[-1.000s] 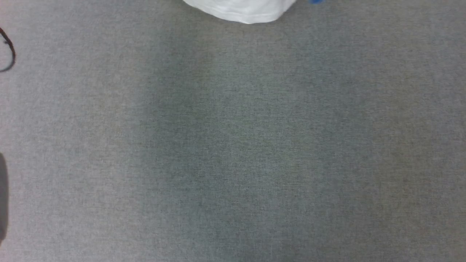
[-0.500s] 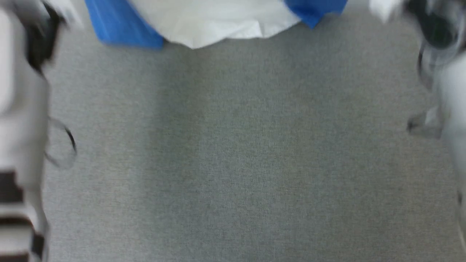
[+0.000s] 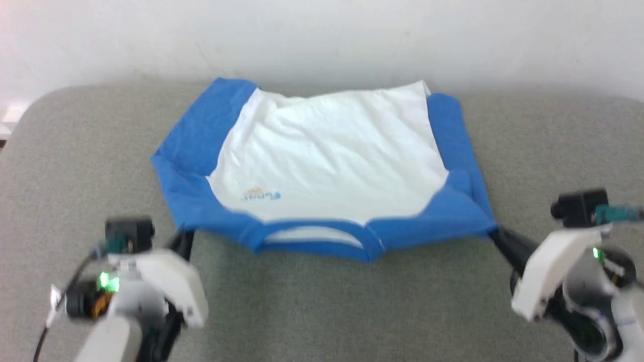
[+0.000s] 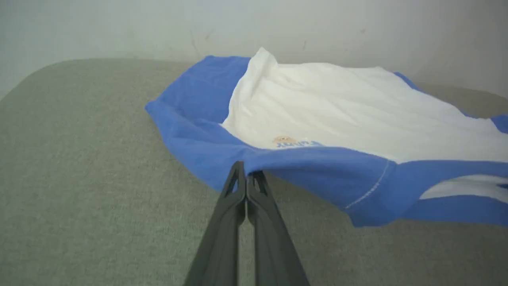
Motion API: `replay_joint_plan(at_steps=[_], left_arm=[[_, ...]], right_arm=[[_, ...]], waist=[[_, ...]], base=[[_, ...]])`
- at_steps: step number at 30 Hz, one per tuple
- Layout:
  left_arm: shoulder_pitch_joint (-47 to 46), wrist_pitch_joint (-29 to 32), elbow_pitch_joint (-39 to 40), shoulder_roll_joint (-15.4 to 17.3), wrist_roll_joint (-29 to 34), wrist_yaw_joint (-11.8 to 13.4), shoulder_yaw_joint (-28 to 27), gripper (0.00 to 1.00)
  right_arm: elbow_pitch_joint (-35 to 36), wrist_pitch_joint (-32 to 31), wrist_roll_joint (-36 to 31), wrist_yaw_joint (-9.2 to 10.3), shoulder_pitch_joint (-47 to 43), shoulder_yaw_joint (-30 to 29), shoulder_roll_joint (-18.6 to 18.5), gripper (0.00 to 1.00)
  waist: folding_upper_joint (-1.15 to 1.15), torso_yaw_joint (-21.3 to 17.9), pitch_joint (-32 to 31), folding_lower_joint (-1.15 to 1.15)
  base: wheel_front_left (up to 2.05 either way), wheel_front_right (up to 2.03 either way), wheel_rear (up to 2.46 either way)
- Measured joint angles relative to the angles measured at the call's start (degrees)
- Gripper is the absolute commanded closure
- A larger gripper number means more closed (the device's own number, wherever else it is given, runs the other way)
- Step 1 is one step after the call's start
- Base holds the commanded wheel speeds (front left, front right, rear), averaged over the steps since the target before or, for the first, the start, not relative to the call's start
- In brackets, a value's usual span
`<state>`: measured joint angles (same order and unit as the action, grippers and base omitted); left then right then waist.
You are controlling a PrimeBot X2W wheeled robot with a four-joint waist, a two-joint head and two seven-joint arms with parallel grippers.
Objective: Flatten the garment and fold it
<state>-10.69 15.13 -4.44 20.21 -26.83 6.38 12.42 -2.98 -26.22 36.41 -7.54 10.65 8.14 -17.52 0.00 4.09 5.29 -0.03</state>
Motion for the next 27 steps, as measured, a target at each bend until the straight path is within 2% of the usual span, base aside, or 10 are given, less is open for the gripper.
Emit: replay_joint_plan(at_steps=[4,7,15,18,22,23,24,27], left_arm=[[10.1,3.8,3.1,-0.1,-1.6,3.1,-0.4,1.00],[15.3,7.2,4.3,0.0,-2.7,4.5,-0.3,1.00],[22.8,18.0,6.9,1.8,-6.0,7.8,-0.3,1.00],[23.7,19.7,7.0,1.9,-6.8,8.3,-0.3,1.00],[23.7,18.1,6.7,1.3,-7.5,8.3,-0.7,1.00],[23.5,17.4,6.5,1.0,-7.5,8.3,-0.8,0.72],[23.5,17.3,6.3,0.9,-7.5,8.3,-0.8,0.00],[23.4,16.6,6.1,0.8,-7.9,8.9,-1.9,0.00]], right_arm=[[2.1,-3.1,-4.2,0.00,-8.3,-2.1,1.4,1.00],[3.5,-6.4,-7.3,-0.01,-13.0,-2.5,1.7,1.00],[8.1,-17.7,-12.9,-0.08,-20.3,-4.0,2.5,1.00],[8.9,-20.4,-13.9,-0.08,-21.3,-4.1,3.0,1.00],[8.9,-20.5,-15.0,-0.08,-21.5,-4.1,3.9,1.00],[8.8,-20.1,-15.3,-0.08,-21.5,-4.1,4.2,0.92],[8.8,-20.1,-15.4,-0.08,-21.4,-4.0,4.5,0.00],[9.0,-20.1,-15.5,-0.07,-21.4,-4.1,4.6,0.00]], waist=[[0.00,0.3,-2.2,0.01],[0.00,0.7,-3.3,0.01],[0.00,1.8,-4.3,0.02],[0.00,1.8,-4.4,0.03],[0.00,1.7,-4.4,0.03],[0.00,1.7,-4.4,0.03],[0.00,1.7,-4.4,0.03],[0.00,1.6,-4.2,0.03]], base=[[0.00,0.00,0.00],[0.00,0.00,0.00],[0.00,0.00,0.00],[0.00,0.00,0.00],[0.00,0.00,0.00],[0.00,0.00,0.00],[0.00,0.00,0.00],[0.00,0.00,0.00]])
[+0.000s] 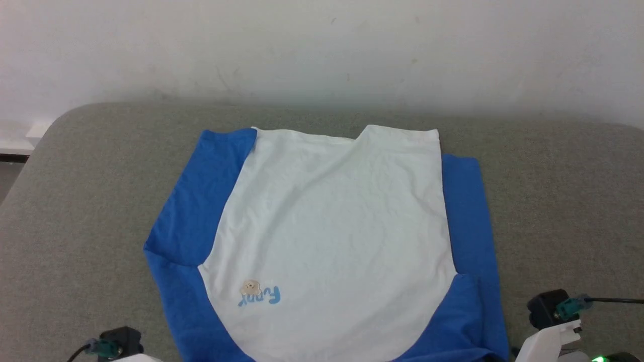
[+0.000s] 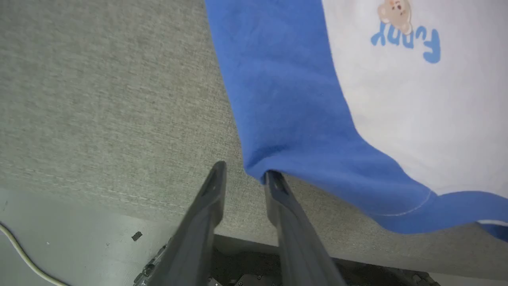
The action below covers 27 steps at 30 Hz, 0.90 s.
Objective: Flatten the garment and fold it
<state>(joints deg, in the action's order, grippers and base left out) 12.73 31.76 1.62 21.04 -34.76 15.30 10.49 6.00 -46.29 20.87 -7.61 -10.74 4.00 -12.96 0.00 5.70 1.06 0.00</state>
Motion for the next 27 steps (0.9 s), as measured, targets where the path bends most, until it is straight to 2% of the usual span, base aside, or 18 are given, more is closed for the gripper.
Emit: replay_joint_plan(at_steps=[4,11,13,16,19,22,27], left_arm=[[0.0,0.1,2.7,1.7,-0.1,1.4,-2.7,0.00],[0.1,0.4,10.7,5.1,0.4,5.1,-7.9,0.00],[0.0,-2.2,12.2,5.3,0.6,5.5,-9.9,0.00],[-2.3,-10.3,13.1,4.7,2.3,5.7,-12.4,0.00],[-6.2,-20.6,12.2,3.5,4.0,3.0,-12.8,0.00],[-9.1,-30.8,9.3,2.4,5.5,-0.4,-12.4,0.00],[-13.3,-42.5,5.2,0.2,7.5,-3.9,-10.8,0.00]], right_arm=[[2.6,-0.4,-0.1,0.00,0.0,-2.4,-0.6,0.00],[9.9,-3.1,0.2,0.01,0.4,-9.9,-0.3,0.00],[10.8,-2.8,-0.6,0.02,1.9,-12.5,0.2,0.00],[10.2,-0.2,-1.2,0.07,7.2,-15.6,2.6,0.00],[6.5,3.5,-1.8,0.07,14.5,-17.1,4.9,0.00],[0.1,6.4,-4.4,0.07,21.4,-17.1,4.9,0.00],[-11.3,8.6,-8.3,0.07,32.2,-15.1,4.6,0.00]], waist=[[0.00,-0.1,0.1,0.00],[0.00,-0.1,0.0,0.00],[0.00,-0.2,0.3,0.00],[0.00,-0.2,1.0,0.00],[0.00,-0.3,2.2,0.01],[0.00,-0.4,3.7,0.01],[0.00,-0.1,6.9,0.01]], base=[[0.00,0.00,0.00],[0.00,0.00,0.00],[0.00,0.00,0.00],[0.00,0.00,0.00],[0.00,0.00,0.00],[0.00,0.00,0.00],[0.00,0.00,0.00]])
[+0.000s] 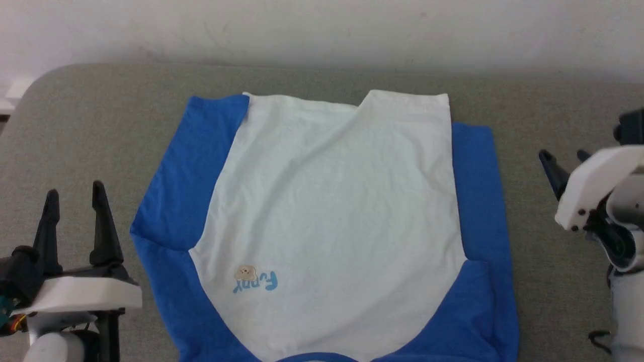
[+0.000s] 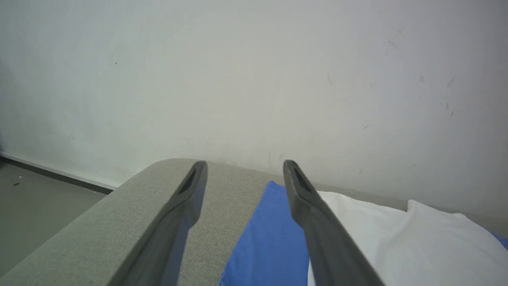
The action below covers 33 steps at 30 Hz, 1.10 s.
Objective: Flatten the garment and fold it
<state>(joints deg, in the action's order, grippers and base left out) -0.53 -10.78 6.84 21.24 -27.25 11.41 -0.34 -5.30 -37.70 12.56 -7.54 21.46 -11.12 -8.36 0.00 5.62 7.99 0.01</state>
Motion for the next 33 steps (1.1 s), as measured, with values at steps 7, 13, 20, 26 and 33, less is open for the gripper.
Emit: replay_joint_plan(at_steps=[7,13,20,26,33], left_arm=[[-6.1,-3.5,-1.6,-3.5,2.8,-1.8,1.7,0.00],[-8.5,-3.9,-1.2,-6.9,4.5,-3.4,2.1,0.00],[-9.3,-3.9,-0.8,-10.1,6.3,-5.4,1.7,0.00],[-9.4,-3.9,-0.9,-11.6,7.6,-7.3,0.8,0.00],[-9.4,-3.9,-1.5,-12.1,9.0,-8.4,-0.6,0.00]], right_arm=[[-14.6,-1.0,-6.6,0.00,14.5,0.1,-0.8,0.00],[-23.7,-0.9,-12.6,0.00,20.7,-1.0,-1.0,0.00],[-29.5,2.6,-16.2,0.00,23.7,-0.9,-1.4,0.00],[-33.2,2.9,-17.5,0.00,26.8,0.3,-2.3,0.11],[-36.0,2.7,-16.4,-0.08,28.3,0.7,-2.2,1.00]], waist=[[0.00,1.4,5.6,0.00],[0.00,3.5,10.2,0.00],[0.00,6.3,14.0,-0.01],[0.00,7.6,15.9,-0.01],[0.00,6.6,15.0,-0.01]], base=[[0.00,0.00,0.00],[0.00,0.00,0.00],[0.00,0.00,0.00],[0.00,0.00,0.00],[0.00,0.00,0.00]])
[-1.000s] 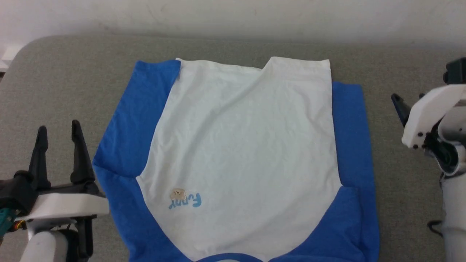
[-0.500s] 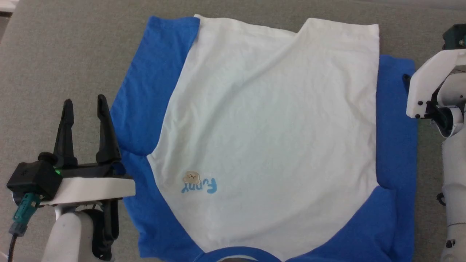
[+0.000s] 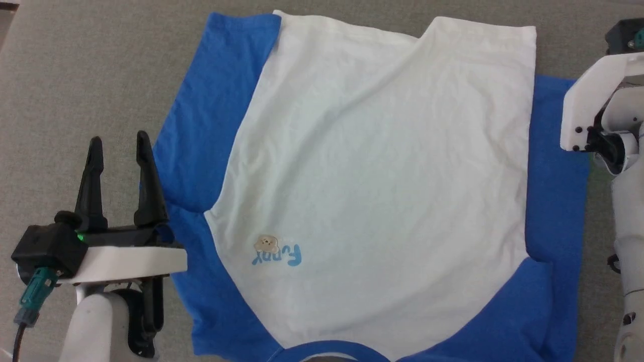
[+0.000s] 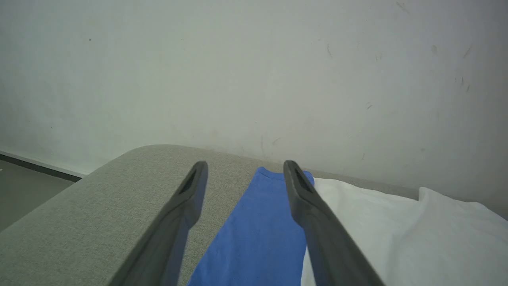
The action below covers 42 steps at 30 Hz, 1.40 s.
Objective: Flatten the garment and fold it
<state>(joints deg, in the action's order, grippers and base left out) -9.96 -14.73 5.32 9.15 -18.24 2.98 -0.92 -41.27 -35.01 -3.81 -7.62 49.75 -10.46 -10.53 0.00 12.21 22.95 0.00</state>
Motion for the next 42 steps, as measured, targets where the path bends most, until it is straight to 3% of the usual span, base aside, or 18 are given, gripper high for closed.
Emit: replay_joint_plan(at_steps=[8,14,19,29,35,42], left_arm=[[0.3,0.0,-0.5,-0.9,0.7,-0.9,-1.3,0.00],[3.2,0.0,-0.4,-1.1,1.0,-1.0,-2.8,0.00],[5.8,0.0,0.2,-1.4,1.2,-0.9,-3.9,0.00],[7.8,0.0,0.6,-1.5,1.2,-0.9,-4.4,0.00],[8.8,0.0,0.7,-1.4,1.2,-0.9,-4.3,0.00],[10.9,0.2,1.2,-1.0,1.0,-0.8,-4.8,0.00]], right_arm=[[3.4,4.5,8.3,0.01,-4.8,-5.9,-5.6,1.00],[10.6,4.3,12.3,0.02,-17.2,-17.7,-9.8,1.00],[17.9,1.7,12.8,0.07,-26.3,-27.4,-8.1,1.00],[27.2,-0.5,7.2,0.08,-31.3,-37.1,-3.6,1.00],[31.4,-1.8,5.6,0.08,-31.6,-35.4,-2.6,1.00],[43.9,-4.7,11.7,0.08,-35.1,-20.0,-2.7,1.00]], waist=[[0.00,-1.5,-4.1,0.00],[0.00,-2.8,-8.1,-0.01],[0.00,-4.3,-10.8,-0.02],[0.00,-7.0,-14.9,-0.02],[0.00,-7.4,-16.6,-0.01],[0.00,-7.4,-18.4,0.00]], base=[[0.00,0.00,0.00],[0.00,0.00,0.00],[0.00,0.00,0.00],[0.00,0.00,0.00],[0.00,0.00,0.00],[0.00,0.00,0.00]])
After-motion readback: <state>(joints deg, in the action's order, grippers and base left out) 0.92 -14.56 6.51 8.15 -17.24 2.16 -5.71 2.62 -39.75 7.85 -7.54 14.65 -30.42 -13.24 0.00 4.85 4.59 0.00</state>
